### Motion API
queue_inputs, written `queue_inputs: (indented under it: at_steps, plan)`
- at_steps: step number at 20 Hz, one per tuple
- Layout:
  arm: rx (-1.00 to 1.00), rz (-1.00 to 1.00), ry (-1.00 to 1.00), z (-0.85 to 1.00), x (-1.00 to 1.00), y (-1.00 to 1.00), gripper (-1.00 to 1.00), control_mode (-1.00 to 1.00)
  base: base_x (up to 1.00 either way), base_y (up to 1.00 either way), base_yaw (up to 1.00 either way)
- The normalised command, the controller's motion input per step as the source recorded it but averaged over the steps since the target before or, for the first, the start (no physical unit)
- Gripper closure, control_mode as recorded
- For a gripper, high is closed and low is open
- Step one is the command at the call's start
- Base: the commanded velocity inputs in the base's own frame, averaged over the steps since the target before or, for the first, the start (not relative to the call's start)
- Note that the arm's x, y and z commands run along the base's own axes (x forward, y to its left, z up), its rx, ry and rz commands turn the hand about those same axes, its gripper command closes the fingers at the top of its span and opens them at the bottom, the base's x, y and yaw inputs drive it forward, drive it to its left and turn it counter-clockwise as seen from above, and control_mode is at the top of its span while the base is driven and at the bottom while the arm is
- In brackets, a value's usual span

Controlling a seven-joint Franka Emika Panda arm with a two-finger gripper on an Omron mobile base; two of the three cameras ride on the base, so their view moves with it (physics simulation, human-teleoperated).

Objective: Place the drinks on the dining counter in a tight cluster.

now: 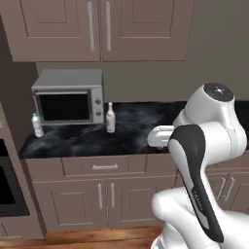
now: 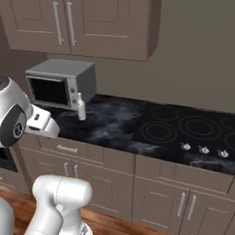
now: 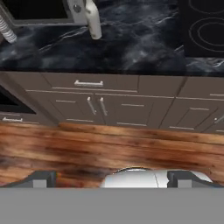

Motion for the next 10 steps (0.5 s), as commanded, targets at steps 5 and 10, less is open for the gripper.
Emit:
queue_inputs:
  at_steps: [5,10]
  plan:
    - [0.00,0.00,0.00,0.00,0.00,0.00,-1.00,1.00,0.91,0.47,-0.41]
    - [0.00,0.00,0.00,0.00,0.00,0.00,-1.00,1.00,0.13,0.27,-0.30]
